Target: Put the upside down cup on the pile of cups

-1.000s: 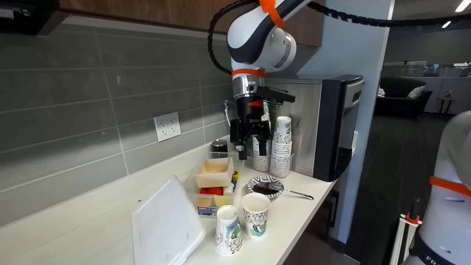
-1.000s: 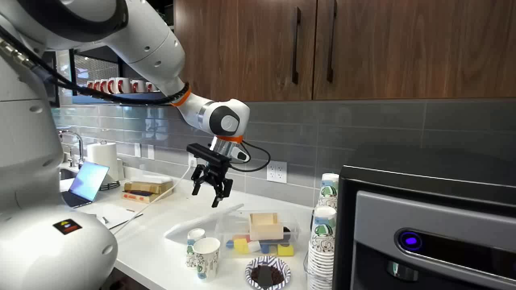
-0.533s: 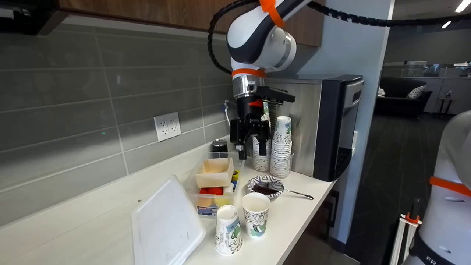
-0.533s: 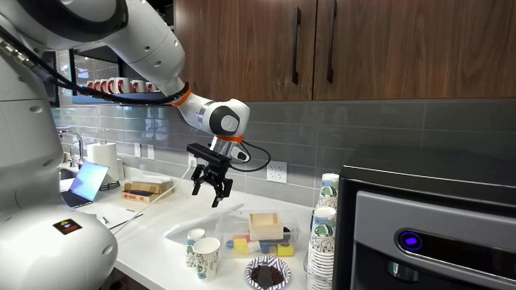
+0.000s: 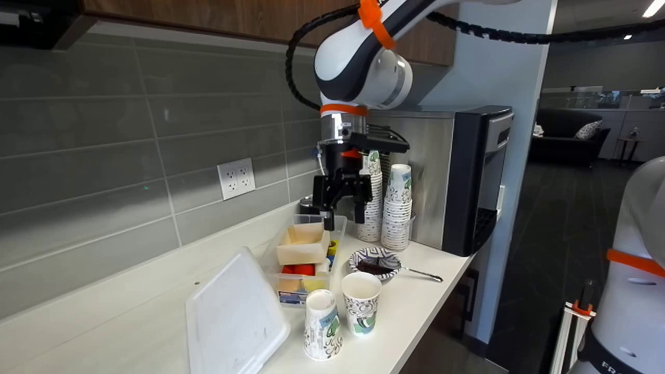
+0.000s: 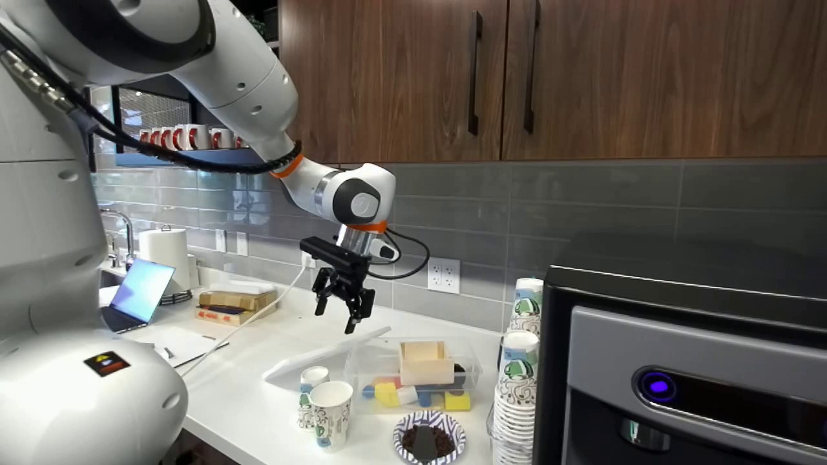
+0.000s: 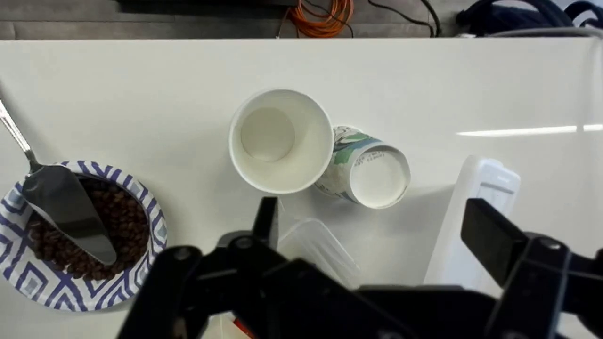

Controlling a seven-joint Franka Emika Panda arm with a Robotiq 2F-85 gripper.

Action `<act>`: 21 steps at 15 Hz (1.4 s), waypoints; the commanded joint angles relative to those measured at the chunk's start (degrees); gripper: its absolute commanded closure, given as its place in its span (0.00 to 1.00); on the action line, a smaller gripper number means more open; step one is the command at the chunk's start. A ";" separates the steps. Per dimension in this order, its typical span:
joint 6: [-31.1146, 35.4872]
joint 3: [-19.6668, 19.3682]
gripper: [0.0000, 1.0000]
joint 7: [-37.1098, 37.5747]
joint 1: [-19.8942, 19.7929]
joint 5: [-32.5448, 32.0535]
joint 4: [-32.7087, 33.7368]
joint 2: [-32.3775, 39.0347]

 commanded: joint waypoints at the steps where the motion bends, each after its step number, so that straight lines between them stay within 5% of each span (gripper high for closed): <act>1: 8.62 2.40 0.00 5.39 -0.08 -2.33 -1.30 2.60; 6: 16.08 4.10 0.00 10.50 0.26 -4.80 -4.50 5.44; 21: 24.30 5.10 0.00 12.68 1.71 -8.42 -5.12 13.41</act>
